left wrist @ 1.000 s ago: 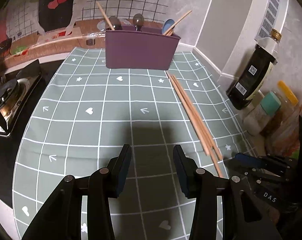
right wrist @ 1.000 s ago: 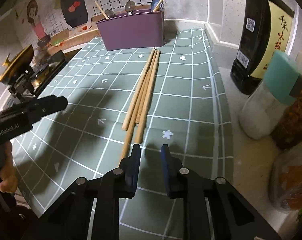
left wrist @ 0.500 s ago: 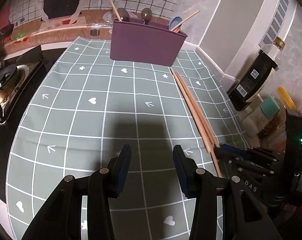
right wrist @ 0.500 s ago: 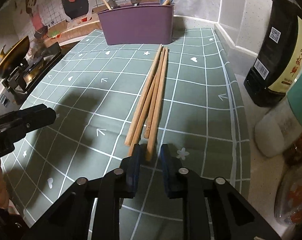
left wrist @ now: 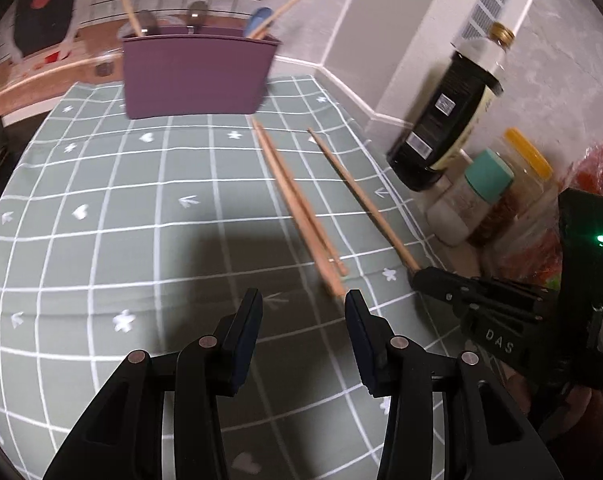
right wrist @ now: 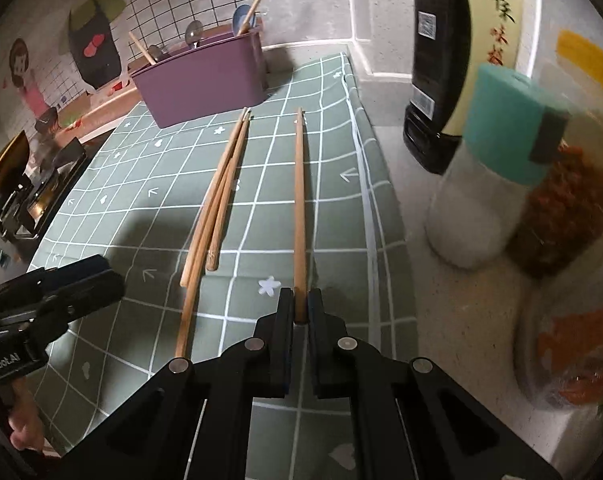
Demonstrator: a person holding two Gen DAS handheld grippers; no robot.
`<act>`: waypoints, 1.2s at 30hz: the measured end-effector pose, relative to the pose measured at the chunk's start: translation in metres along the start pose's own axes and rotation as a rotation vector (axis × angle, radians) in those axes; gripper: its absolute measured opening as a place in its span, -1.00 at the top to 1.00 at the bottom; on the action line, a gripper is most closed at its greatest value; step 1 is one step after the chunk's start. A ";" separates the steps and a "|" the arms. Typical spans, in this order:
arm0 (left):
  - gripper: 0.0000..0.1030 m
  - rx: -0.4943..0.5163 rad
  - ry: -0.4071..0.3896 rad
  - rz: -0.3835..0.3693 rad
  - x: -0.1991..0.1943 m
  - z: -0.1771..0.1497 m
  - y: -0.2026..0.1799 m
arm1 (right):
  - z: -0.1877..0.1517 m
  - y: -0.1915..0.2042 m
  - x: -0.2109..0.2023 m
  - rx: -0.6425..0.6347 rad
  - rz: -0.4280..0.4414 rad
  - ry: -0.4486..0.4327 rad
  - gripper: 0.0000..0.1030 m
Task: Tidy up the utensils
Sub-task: 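Grasp another wooden chopstick with the left tool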
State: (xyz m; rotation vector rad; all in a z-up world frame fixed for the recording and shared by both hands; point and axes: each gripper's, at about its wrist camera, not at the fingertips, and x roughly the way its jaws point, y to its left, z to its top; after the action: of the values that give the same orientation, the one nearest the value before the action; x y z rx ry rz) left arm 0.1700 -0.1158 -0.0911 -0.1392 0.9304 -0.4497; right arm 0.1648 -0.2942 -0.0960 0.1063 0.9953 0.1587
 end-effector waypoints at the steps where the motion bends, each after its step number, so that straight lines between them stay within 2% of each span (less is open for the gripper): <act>1: 0.16 0.010 0.004 0.003 0.003 0.002 -0.004 | -0.001 -0.001 0.000 0.007 0.001 0.001 0.87; 5: 0.17 0.067 0.010 0.062 0.015 0.007 -0.016 | -0.002 -0.005 -0.001 0.032 0.011 0.001 0.87; 8: 0.18 0.081 0.037 0.059 0.024 0.009 -0.020 | -0.003 -0.005 -0.002 0.037 0.014 0.000 0.87; 13: 0.20 0.141 0.060 0.117 0.037 0.007 -0.025 | -0.003 -0.003 -0.001 0.032 0.016 0.004 0.87; 17: 0.21 0.171 0.043 0.173 0.037 0.007 -0.021 | -0.001 -0.002 0.003 0.033 0.022 0.012 0.87; 22: 0.21 0.127 0.022 0.221 0.027 0.011 0.005 | 0.002 0.005 0.005 0.018 0.034 0.016 0.87; 25: 0.21 0.050 0.005 0.186 0.018 0.014 0.029 | 0.004 0.010 0.008 0.005 0.043 0.018 0.87; 28: 0.21 -0.023 -0.020 0.069 0.007 0.013 0.042 | 0.006 0.013 0.012 -0.003 0.051 0.022 0.87; 30: 0.21 -0.033 -0.031 0.028 0.003 0.011 0.043 | 0.007 0.013 0.013 -0.007 0.052 0.022 0.87; 32: 0.21 -0.010 -0.018 0.018 0.005 0.008 0.036 | 0.008 0.013 0.013 -0.006 0.054 0.021 0.87; 36: 0.21 0.026 -0.016 0.077 0.012 0.006 0.019 | 0.008 0.008 0.011 0.012 0.048 0.015 0.87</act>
State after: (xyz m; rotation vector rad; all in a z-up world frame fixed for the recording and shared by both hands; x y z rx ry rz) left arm 0.1868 -0.1042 -0.1028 -0.0827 0.9107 -0.3892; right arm 0.1771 -0.2846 -0.0997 0.1399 1.0089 0.1977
